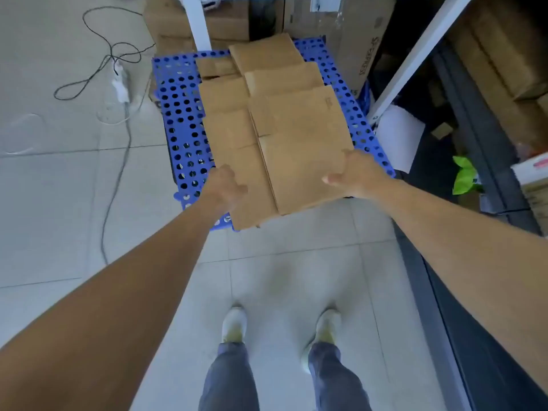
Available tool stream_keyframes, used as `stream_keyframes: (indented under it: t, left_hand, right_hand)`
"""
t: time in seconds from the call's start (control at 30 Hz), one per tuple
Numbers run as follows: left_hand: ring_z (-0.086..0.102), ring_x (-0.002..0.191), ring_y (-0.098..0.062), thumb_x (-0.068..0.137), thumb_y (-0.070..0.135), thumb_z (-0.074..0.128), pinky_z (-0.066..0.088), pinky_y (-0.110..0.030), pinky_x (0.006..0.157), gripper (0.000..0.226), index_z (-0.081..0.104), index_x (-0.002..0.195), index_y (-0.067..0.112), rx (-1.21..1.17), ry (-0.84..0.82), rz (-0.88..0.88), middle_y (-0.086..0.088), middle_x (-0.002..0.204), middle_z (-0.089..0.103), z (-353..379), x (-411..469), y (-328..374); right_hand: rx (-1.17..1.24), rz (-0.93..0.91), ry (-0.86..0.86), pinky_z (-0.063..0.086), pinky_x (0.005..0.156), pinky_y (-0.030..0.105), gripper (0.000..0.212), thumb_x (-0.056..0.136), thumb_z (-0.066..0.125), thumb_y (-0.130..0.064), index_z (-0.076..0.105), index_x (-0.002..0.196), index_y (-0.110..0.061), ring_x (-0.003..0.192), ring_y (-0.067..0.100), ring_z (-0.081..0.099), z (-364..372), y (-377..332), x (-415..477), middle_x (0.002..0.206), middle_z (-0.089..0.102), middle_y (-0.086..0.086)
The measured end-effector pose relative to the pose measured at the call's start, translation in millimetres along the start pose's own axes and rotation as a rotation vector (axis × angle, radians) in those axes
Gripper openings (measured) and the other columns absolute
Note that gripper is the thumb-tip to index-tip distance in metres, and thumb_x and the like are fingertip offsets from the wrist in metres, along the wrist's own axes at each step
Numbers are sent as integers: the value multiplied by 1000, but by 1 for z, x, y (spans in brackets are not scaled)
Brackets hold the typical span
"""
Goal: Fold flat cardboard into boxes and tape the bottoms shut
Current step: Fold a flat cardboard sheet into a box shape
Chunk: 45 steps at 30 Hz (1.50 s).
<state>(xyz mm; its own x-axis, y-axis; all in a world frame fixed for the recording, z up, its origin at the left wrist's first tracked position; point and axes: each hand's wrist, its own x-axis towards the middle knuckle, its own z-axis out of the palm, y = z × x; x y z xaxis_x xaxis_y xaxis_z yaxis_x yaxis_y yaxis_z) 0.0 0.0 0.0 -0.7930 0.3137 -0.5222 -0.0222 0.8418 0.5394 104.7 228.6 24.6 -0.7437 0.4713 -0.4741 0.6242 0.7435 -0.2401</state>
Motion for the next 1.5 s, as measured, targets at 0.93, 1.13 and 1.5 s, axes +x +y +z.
stream_keyframes:
  t: [0.93, 1.13, 1.5]
  left_hand:
    - [53, 115, -29, 94, 6, 56, 47, -44, 95, 38, 44, 131, 7, -804, 77, -339, -7, 129, 54, 25, 9, 4]
    - [56, 103, -23, 95, 7, 55, 47, -38, 84, 27, 50, 120, 15, -775, 84, -266, 0, 115, 56, 4, 2, 11]
    - [54, 102, -24, 95, 8, 54, 45, -48, 97, 17, 51, 107, 19, -710, 167, -218, 0, 111, 57, -68, -28, 34]
  right_hand:
    - [570, 383, -125, 36, 106, 42, 90, 75, 74, -51, 32, 143, -10, 132, 30, 37, 44, 41, 57, 147, 36, 10]
    - [952, 472, -104, 37, 87, 31, 74, 79, 78, -29, 38, 137, -8, 123, 23, 49, 39, 25, 48, 137, 49, 6]
    - [1272, 475, 28, 39, 106, 39, 51, 91, 65, -20, 43, 134, -4, 123, 24, 49, -38, -6, -1, 135, 51, 8]
